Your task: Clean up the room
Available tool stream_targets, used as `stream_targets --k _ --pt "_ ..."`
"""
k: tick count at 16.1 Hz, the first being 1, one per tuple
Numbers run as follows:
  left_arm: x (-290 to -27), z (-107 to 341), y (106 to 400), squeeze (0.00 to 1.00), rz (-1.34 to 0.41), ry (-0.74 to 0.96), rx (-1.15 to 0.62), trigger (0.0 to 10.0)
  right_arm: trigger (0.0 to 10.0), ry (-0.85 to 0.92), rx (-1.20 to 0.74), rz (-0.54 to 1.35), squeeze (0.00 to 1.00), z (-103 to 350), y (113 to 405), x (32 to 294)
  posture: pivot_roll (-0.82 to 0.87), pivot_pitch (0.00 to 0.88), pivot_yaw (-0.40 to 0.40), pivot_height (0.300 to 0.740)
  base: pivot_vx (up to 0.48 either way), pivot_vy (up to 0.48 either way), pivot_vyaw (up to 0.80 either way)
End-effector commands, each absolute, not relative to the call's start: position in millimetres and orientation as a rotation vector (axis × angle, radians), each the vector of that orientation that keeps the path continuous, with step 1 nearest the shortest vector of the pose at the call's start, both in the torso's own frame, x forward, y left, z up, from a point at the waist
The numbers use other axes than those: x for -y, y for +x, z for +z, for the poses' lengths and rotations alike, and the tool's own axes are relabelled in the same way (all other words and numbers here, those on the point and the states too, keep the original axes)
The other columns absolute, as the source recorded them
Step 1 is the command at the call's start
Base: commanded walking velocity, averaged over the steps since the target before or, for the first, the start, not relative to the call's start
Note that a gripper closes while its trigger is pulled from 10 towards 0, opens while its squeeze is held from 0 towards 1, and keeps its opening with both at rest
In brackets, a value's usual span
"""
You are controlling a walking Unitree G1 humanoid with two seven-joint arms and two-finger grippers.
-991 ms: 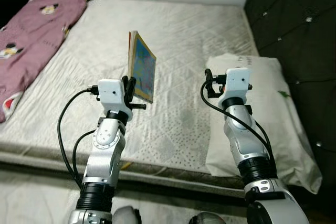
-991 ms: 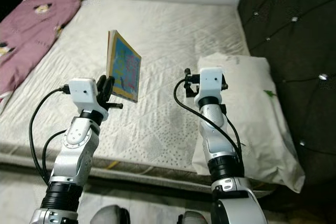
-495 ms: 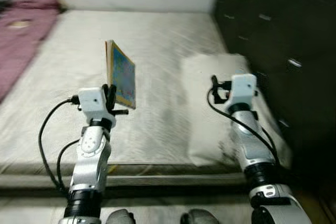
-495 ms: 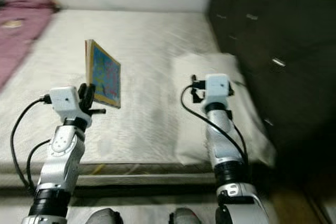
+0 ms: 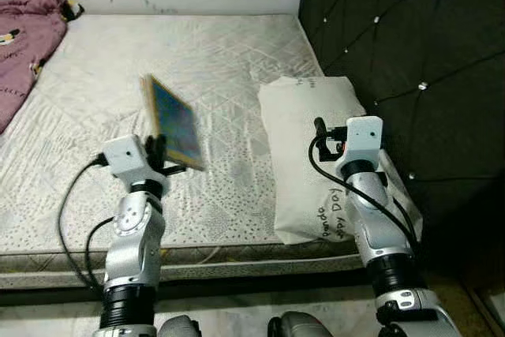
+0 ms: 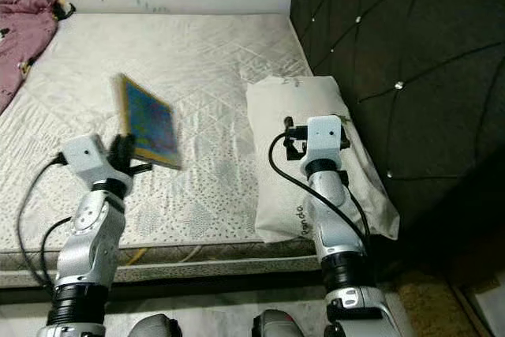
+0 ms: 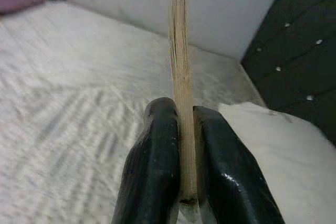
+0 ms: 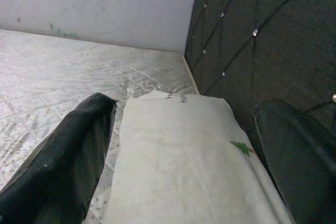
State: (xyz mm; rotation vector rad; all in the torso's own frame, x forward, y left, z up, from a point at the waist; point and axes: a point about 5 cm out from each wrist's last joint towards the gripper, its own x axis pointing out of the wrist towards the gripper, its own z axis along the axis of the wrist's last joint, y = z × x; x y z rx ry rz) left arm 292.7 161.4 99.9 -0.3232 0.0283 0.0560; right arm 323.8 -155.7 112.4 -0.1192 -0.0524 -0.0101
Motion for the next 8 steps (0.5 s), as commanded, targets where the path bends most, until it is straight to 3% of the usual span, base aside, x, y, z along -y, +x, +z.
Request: stream_targets --k 1,4,8 --pt "-153 117 298 0.00 0.010 -0.347 0.027 10.0 10.0 -0.134 0.054 -0.020 0.00 115 322 162 -0.11 0.000 0.006 0.740 0.000 0.000 0.00" --pt "-142 120 296 0.00 -0.020 -0.373 0.035 10.0 10.0 -0.115 0.037 -0.026 0.00 112 315 169 -0.12 0.000 0.000 0.740 0.000 0.000 0.00" --pt "-145 117 290 0.00 -0.019 -0.377 0.021 10.0 10.0 -0.074 0.042 0.045 0.00 114 313 152 -0.11 0.000 -0.008 0.740 0.000 0.000 0.00"
